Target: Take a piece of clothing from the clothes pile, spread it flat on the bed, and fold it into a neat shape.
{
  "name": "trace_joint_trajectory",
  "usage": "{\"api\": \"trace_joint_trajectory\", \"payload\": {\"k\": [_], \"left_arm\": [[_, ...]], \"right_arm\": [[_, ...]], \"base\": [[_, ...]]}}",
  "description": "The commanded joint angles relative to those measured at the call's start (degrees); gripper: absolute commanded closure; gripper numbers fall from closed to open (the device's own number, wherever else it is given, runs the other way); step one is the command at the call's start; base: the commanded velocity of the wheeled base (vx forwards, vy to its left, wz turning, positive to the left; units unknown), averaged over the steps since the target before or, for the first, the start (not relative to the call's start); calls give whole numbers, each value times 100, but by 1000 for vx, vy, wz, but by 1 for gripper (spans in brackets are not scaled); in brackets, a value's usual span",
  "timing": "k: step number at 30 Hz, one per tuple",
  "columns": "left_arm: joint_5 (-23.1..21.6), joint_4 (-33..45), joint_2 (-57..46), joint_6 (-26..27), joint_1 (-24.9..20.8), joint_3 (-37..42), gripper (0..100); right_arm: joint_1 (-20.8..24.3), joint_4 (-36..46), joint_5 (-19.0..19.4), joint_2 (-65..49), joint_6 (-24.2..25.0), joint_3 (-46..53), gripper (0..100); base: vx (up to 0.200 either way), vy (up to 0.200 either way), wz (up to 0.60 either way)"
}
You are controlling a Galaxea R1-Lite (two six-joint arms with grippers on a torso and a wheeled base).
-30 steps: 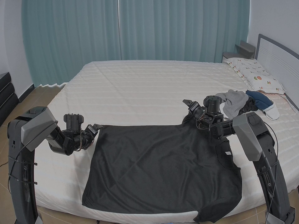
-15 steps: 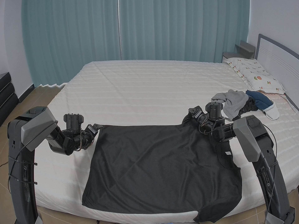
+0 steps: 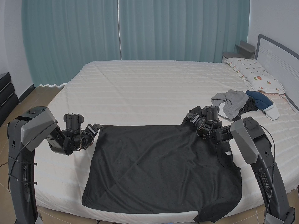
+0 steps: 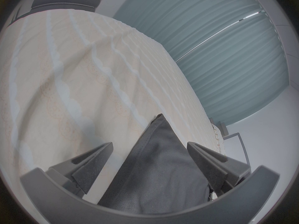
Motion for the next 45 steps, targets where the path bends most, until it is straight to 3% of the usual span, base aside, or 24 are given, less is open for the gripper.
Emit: {"api": "trace_joint_trajectory", "payload": {"k": [1, 6, 9, 10, 14, 21, 27, 33, 34, 40, 45], "left_arm": [[-5, -3, 10, -8, -1, -9, 0], [-67, -3, -17, -35, -1, -140, 0], [-14, 6, 10, -8, -27, -422, 0], [-14, 41, 98, -17, -71, -650, 0], [-5, 50, 388, -8, -141, -1151, 0], [74, 41, 792, 9, -291, -1661, 0], [803, 76, 1319, 501, -335, -2206, 0], [882, 137, 1390, 510, -352, -2311, 0], [882, 137, 1390, 510, -352, -2311, 100], [900, 120, 1381, 519, -379, -2285, 100], [1260, 6, 1372, 510, -352, -2399, 100]], "right_arm": [[-201, 135, -123, -101, -63, 7, 0], [-438, 135, -88, -848, 34, 471, 0], [-588, 127, 106, -1270, 43, 1095, 0], [-702, 100, 334, -1472, 34, 1447, 0], [-983, -190, 448, -1657, -1, 1930, 0], [-1326, -401, 651, -1595, -45, 2106, 0], [-1396, -418, 809, -1490, -45, 2115, 0], [-1370, -418, 818, -1393, -45, 2106, 0], [-1370, -418, 818, -1384, -45, 2106, 0], [-1361, -418, 818, -1358, -45, 2115, 0], [-1326, -410, 826, -1332, -45, 2080, 0]], "base": [[0, 0, 0], [0, 0, 0], [0, 0, 0], [0, 0, 0], [0, 0, 0], [0, 0, 0], [0, 0, 0], [0, 0, 0], [0, 0, 0], [0, 0, 0], [0, 0, 0]]}}
